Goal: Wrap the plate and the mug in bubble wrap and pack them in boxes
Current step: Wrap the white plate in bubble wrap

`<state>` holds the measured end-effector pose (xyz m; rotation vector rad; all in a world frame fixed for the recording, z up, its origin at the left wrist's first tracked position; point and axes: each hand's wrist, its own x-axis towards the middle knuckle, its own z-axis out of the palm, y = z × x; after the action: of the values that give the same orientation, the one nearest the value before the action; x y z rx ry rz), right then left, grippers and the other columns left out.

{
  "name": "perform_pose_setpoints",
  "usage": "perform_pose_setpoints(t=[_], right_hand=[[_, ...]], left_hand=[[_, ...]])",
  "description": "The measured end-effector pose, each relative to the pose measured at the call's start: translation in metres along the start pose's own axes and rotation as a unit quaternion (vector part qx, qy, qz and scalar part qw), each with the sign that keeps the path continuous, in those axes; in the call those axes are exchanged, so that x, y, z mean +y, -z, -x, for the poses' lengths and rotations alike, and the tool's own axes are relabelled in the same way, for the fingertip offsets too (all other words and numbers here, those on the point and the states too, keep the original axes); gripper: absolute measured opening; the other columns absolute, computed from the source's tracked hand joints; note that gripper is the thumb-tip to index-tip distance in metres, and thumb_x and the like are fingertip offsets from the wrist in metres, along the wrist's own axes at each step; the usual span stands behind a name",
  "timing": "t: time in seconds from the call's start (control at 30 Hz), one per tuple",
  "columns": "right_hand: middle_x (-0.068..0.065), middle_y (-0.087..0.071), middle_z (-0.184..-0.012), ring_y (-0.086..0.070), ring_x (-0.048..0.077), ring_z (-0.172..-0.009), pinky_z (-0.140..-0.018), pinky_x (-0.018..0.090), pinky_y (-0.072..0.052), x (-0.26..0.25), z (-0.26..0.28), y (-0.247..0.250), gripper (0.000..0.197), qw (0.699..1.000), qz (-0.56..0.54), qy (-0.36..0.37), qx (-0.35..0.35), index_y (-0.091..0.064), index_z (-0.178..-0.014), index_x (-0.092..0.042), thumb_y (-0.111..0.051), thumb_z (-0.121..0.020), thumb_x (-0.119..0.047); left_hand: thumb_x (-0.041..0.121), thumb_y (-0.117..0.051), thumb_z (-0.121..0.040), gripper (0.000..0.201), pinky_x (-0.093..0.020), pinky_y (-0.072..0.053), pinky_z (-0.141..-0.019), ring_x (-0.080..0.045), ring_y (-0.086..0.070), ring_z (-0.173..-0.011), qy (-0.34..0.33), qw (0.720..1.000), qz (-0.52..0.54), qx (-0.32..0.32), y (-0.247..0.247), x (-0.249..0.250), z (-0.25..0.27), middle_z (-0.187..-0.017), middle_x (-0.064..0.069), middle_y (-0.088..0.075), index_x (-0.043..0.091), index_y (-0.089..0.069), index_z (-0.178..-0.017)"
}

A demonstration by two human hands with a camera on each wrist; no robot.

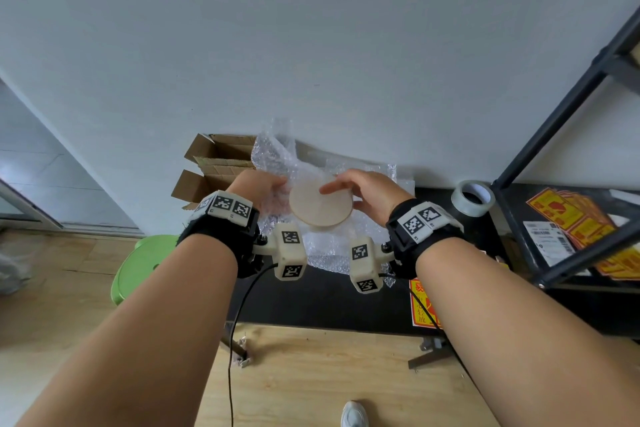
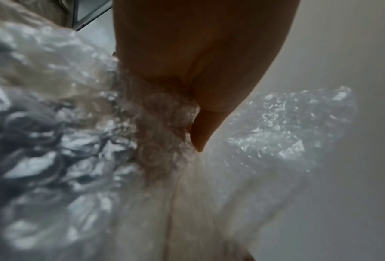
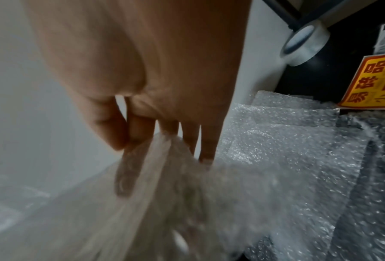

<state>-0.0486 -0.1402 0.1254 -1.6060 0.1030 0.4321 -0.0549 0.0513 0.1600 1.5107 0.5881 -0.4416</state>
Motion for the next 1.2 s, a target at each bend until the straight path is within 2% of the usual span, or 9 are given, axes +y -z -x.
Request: perform_pose_setpoints(t=[0.1, 0.23, 0.33, 0.47, 0.63, 0.87, 1.0, 1.13, 1.2], right_hand=[[0.004, -0.063, -0.112, -0.058, 0.030, -0.111, -0.092, 0.041, -0.052, 0.005, -0.006, 0.002, 0.023, 0.996, 0.055, 0.026, 0.059, -0.071, -0.097, -0.017, -0.076, -0.076, -0.011], [0.003, -0.056, -0.115, -0.059, 0.023, -0.102, -0.078, 0.037, -0.057, 0.003, -0.003, 0.003, 0.052, 0.997, 0.039, -0.035, 0.059, -0.053, -0.123, -0.019, -0.077, -0.078, -0.010], [0.009, -0.065, -0.112, -0.067, 0.026, -0.096, -0.080, 0.043, -0.059, 0.003, 0.002, 0.004, 0.043, 0.997, 0.015, -0.077, 0.004, -0.057, -0.121, -0.010, -0.075, -0.082, -0.016], [0.013, -0.065, -0.112, -0.068, 0.030, -0.095, -0.073, 0.043, -0.061, 0.004, -0.001, 0.001, 0.038, 0.997, 0.023, -0.047, 0.048, -0.060, -0.114, -0.008, -0.075, -0.079, -0.008], [0.015, -0.061, -0.113, -0.065, 0.033, -0.093, -0.063, 0.044, -0.061, 0.009, -0.009, -0.004, 0.039, 0.987, 0.079, -0.029, 0.134, -0.059, -0.114, -0.006, -0.071, -0.077, -0.006], [0.002, -0.060, -0.097, -0.060, 0.016, -0.073, -0.074, 0.042, -0.059, 0.010, -0.013, -0.002, 0.034, 0.962, 0.173, 0.024, 0.212, -0.060, -0.111, -0.008, -0.069, -0.077, -0.007], [0.006, -0.067, -0.099, -0.066, 0.023, -0.084, -0.074, 0.043, -0.059, 0.009, -0.013, -0.001, 0.029, 0.967, 0.153, 0.041, 0.200, -0.064, -0.103, -0.008, -0.074, -0.076, -0.005], [0.008, -0.069, -0.090, -0.068, 0.029, -0.085, -0.073, 0.046, -0.060, 0.007, -0.014, -0.001, 0.017, 0.976, 0.133, 0.037, 0.166, -0.065, -0.089, -0.010, -0.074, -0.076, -0.004], [0.010, -0.069, -0.094, -0.068, 0.032, -0.088, -0.073, 0.046, -0.060, 0.005, -0.011, -0.001, 0.021, 0.982, 0.116, 0.038, 0.141, -0.068, -0.096, -0.009, -0.072, -0.078, 0.001]], left_hand=[[0.002, -0.049, -0.098, 0.016, -0.027, -0.054, -0.050, -0.025, -0.067, -0.079, -0.037, 0.999, 0.000, -0.012, -0.002, 0.000, 0.000, -0.082, -0.013, -0.057, 0.005, -0.051, -0.082], [0.007, -0.050, -0.098, 0.016, -0.021, -0.049, -0.038, -0.015, -0.061, -0.059, -0.052, 0.998, 0.030, 0.003, -0.005, -0.001, 0.005, -0.077, -0.010, -0.060, 0.003, -0.054, -0.082], [0.005, -0.049, -0.098, 0.013, -0.018, -0.050, -0.047, -0.009, -0.062, -0.051, -0.084, 0.995, 0.050, 0.021, -0.004, -0.004, -0.002, -0.079, -0.006, -0.057, 0.004, -0.054, -0.085], [0.014, -0.054, -0.096, 0.027, -0.020, -0.052, -0.080, -0.012, -0.059, -0.086, -0.126, 0.985, -0.116, 0.027, 0.005, -0.004, -0.010, -0.108, -0.003, -0.064, 0.006, -0.057, -0.122], [0.010, -0.061, -0.086, 0.013, -0.020, -0.051, -0.061, -0.019, -0.057, -0.075, -0.244, 0.954, -0.151, 0.090, 0.006, -0.001, -0.016, -0.081, -0.004, -0.060, 0.003, -0.063, -0.097], [0.020, -0.068, -0.084, 0.017, -0.027, -0.049, -0.080, -0.013, -0.059, -0.078, -0.291, 0.937, -0.192, -0.021, -0.008, -0.001, -0.010, -0.082, 0.002, -0.067, 0.009, -0.072, -0.097], [0.013, -0.060, -0.087, 0.017, -0.026, -0.043, -0.069, -0.011, -0.053, -0.067, -0.260, 0.941, -0.217, -0.026, -0.014, -0.002, -0.015, -0.073, 0.002, -0.065, 0.005, -0.072, -0.079], [0.016, -0.072, -0.081, 0.004, -0.024, -0.046, -0.066, -0.015, -0.058, -0.072, -0.300, 0.894, -0.334, -0.016, -0.011, -0.008, -0.020, -0.080, -0.002, -0.068, 0.016, -0.069, -0.079], [0.024, -0.080, -0.072, 0.024, -0.024, -0.041, -0.064, -0.017, -0.052, -0.075, -0.316, 0.867, -0.383, 0.031, -0.009, -0.010, -0.026, -0.081, 0.000, -0.058, 0.017, -0.057, -0.074]])
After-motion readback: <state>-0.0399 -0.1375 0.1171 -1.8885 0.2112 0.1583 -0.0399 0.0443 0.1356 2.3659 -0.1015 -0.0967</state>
